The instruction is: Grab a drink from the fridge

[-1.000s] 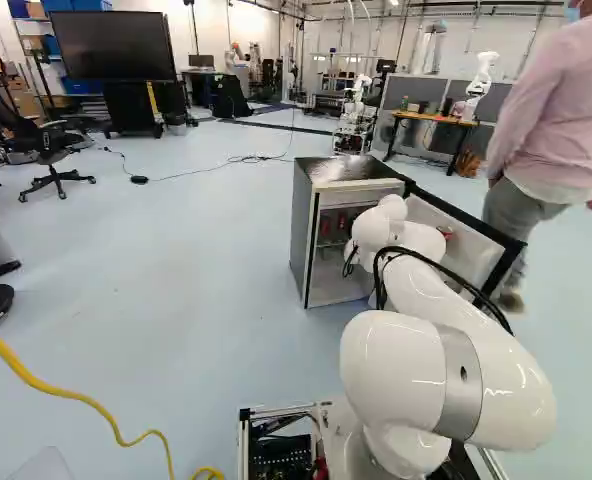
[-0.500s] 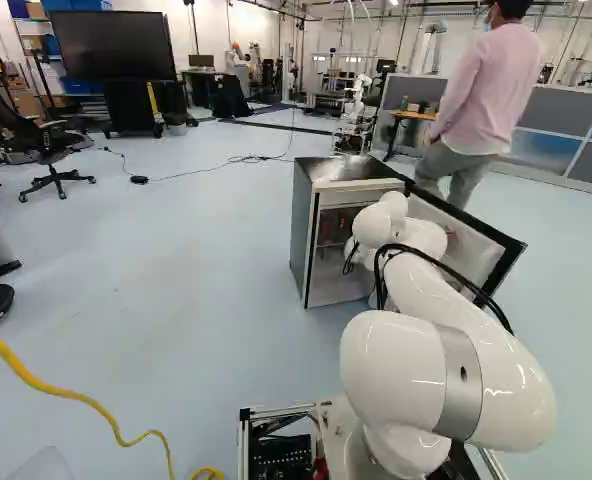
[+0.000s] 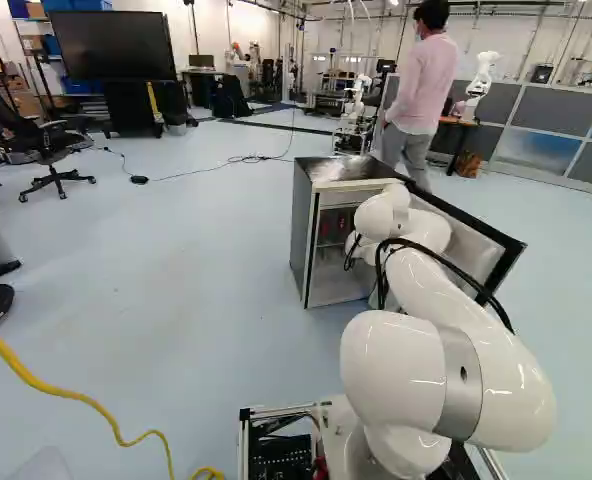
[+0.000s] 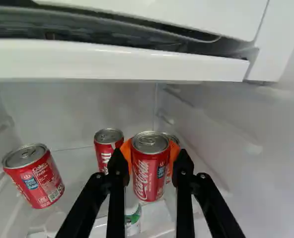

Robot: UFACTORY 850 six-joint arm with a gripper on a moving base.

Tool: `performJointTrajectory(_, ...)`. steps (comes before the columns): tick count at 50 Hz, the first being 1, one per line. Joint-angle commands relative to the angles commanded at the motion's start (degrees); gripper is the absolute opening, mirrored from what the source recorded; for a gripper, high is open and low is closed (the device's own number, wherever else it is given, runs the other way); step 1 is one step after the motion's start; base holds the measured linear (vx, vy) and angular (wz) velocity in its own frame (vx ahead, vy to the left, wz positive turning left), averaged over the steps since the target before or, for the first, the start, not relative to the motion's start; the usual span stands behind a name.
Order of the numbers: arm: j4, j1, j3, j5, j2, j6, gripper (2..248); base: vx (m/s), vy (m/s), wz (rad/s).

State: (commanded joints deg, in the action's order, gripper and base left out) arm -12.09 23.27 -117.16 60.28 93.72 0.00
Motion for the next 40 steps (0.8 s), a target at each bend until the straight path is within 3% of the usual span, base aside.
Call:
performJointTrajectory(16, 0.0, 0.1, 8.2, 0.0, -4.94, 0.0, 94, 0.0, 0.0, 0.0)
performJointTrajectory(40, 0.0, 0.13, 25.38, 0.0, -17.04, 0.0, 94, 0.0, 0.0, 0.0)
